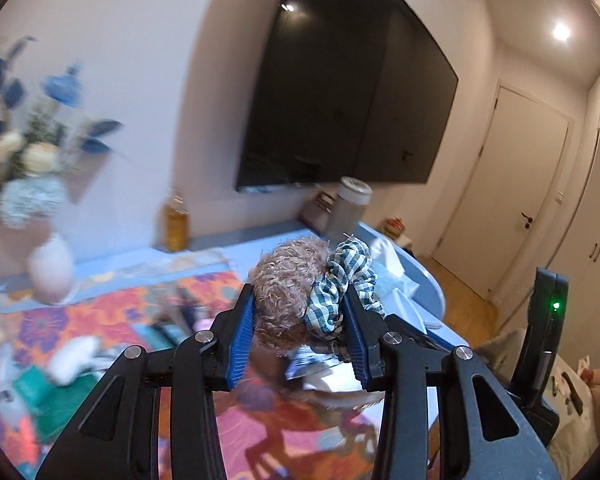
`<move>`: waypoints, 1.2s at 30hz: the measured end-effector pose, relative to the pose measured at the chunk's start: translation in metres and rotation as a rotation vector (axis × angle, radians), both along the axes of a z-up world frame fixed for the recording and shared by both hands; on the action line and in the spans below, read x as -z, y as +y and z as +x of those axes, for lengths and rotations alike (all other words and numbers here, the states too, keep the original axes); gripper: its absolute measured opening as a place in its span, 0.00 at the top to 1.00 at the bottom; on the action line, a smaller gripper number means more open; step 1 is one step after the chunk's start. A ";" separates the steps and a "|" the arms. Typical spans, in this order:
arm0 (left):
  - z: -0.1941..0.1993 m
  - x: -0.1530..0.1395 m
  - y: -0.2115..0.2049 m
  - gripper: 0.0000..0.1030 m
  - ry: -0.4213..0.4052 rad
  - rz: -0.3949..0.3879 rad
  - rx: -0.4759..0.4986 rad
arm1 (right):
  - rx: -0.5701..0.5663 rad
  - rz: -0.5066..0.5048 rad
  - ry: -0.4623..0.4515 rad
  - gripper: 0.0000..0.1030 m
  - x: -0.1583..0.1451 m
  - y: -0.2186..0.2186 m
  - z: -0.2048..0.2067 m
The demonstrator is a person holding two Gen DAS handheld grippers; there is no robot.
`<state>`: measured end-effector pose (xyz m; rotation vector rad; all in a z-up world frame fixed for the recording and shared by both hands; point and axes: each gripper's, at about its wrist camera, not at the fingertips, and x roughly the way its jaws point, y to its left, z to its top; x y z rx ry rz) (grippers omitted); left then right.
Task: Organize soft objects
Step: 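Carry the ball, scrunchie and ring over the glass bowl and open both grippers, then grasp the teal drawstring pouch with the left gripper while the right gripper grasps the pink packet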
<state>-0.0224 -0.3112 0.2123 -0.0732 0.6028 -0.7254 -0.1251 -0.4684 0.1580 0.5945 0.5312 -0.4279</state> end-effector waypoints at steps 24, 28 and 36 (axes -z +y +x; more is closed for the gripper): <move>-0.025 0.034 0.065 0.14 0.172 -0.105 0.049 | 0.075 0.024 0.093 0.21 0.024 0.000 -0.027; -0.044 0.045 0.129 0.14 0.169 -0.090 -0.108 | 0.075 0.012 -0.040 0.13 0.007 0.048 -0.040; -0.064 0.070 0.280 0.14 0.158 -0.113 -0.459 | -0.170 -0.123 -0.068 0.02 0.006 0.172 -0.019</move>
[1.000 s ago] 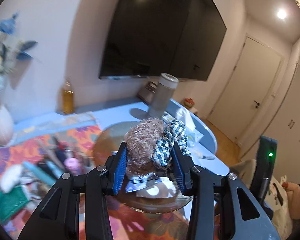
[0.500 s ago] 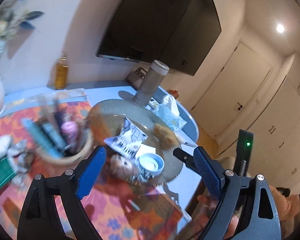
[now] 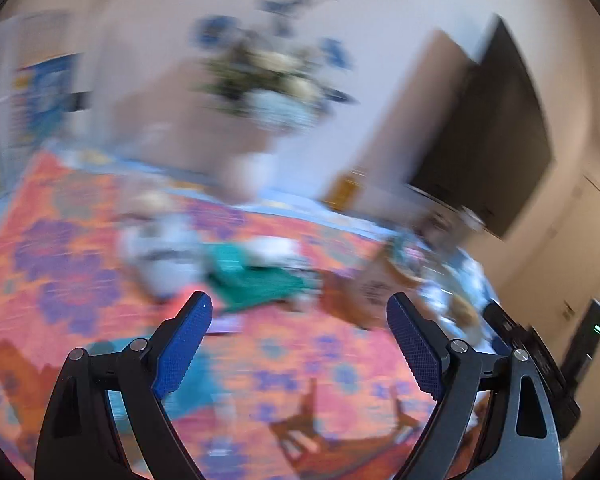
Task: Organize soft objects
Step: 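Grasp the teal drawstring pouch with the left gripper while the right gripper grasps the pink packet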
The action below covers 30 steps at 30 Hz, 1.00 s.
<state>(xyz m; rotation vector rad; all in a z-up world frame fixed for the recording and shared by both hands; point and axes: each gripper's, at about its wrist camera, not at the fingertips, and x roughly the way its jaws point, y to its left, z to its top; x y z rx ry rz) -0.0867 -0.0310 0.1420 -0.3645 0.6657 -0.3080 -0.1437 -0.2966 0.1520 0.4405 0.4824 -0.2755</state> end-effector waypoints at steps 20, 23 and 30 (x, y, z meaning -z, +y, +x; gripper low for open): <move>0.035 0.126 0.126 0.14 0.258 0.156 -0.397 | -0.352 -0.154 0.413 0.01 0.131 0.120 0.095; 0.033 0.127 0.122 0.14 0.247 0.168 -0.377 | -0.354 -0.131 0.456 0.01 0.136 0.116 0.101; 0.038 0.123 0.110 0.14 0.257 0.208 -0.290 | -0.360 -0.106 0.443 0.01 0.130 0.116 0.101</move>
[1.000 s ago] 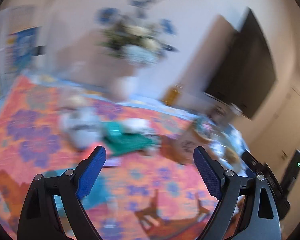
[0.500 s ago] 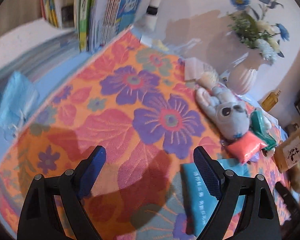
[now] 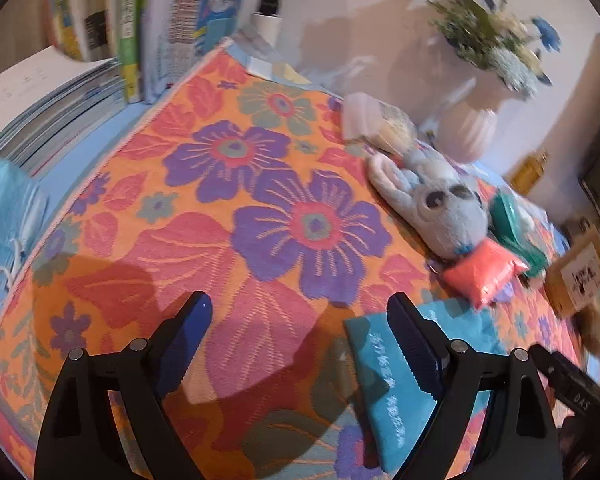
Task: Organize soft objects
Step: 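Grasp the teal drawstring pouch with the left gripper while the right gripper grasps the pink packet, then carry the teal pouch and pink packet over the glass bowl with both grippers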
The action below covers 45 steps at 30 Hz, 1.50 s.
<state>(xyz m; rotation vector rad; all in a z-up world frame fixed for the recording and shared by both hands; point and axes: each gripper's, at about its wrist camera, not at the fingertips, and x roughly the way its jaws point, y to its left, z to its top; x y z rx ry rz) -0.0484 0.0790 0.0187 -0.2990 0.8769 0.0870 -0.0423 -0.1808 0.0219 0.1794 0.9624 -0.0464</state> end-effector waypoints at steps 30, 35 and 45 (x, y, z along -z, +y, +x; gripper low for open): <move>-0.003 -0.003 -0.092 0.12 0.030 0.132 0.909 | -0.251 0.277 0.031 0.67 -0.011 0.105 0.084; -0.014 -0.003 -0.102 0.30 0.003 0.219 0.905 | -0.290 0.325 -0.035 0.69 -0.025 0.095 0.066; -0.018 -0.018 -0.083 0.91 -0.048 0.086 0.738 | -0.269 0.334 -0.174 0.69 -0.074 0.041 -0.001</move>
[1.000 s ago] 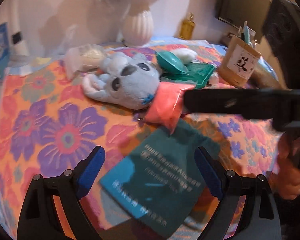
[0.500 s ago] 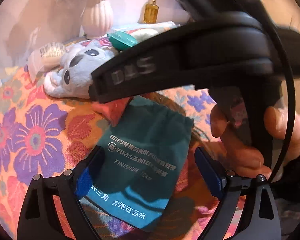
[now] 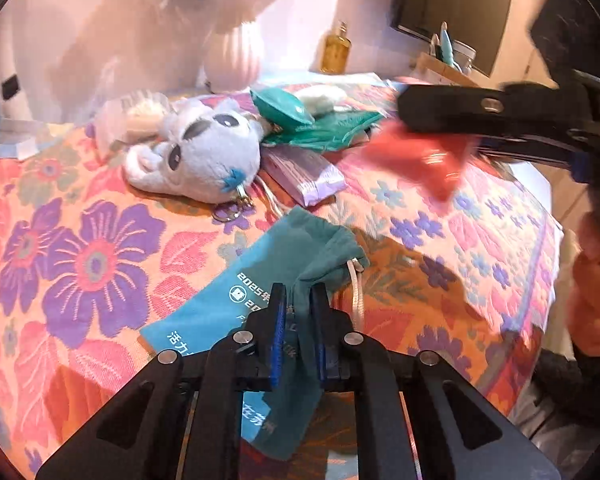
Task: Organize soft objects
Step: 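Carry the teal pouch and pink packet over the glass bowl with both grippers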
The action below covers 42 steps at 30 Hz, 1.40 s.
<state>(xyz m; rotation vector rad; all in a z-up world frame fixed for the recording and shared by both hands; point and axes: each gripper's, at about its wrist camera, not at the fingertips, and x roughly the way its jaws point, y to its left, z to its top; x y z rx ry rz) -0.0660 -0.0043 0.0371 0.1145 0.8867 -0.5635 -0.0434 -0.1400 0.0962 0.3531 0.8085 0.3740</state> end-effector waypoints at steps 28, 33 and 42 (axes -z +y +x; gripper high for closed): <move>0.012 0.016 -0.032 0.16 0.067 0.133 -0.139 | 0.056 -0.141 0.230 0.24 0.068 -0.107 -0.041; 0.007 0.013 -0.037 0.47 0.025 0.129 -0.117 | 0.058 -0.195 0.224 0.20 0.068 -0.103 -0.048; 0.003 -0.013 -0.010 0.88 0.050 -0.160 -0.136 | 0.053 -0.249 0.198 0.11 0.071 -0.087 -0.054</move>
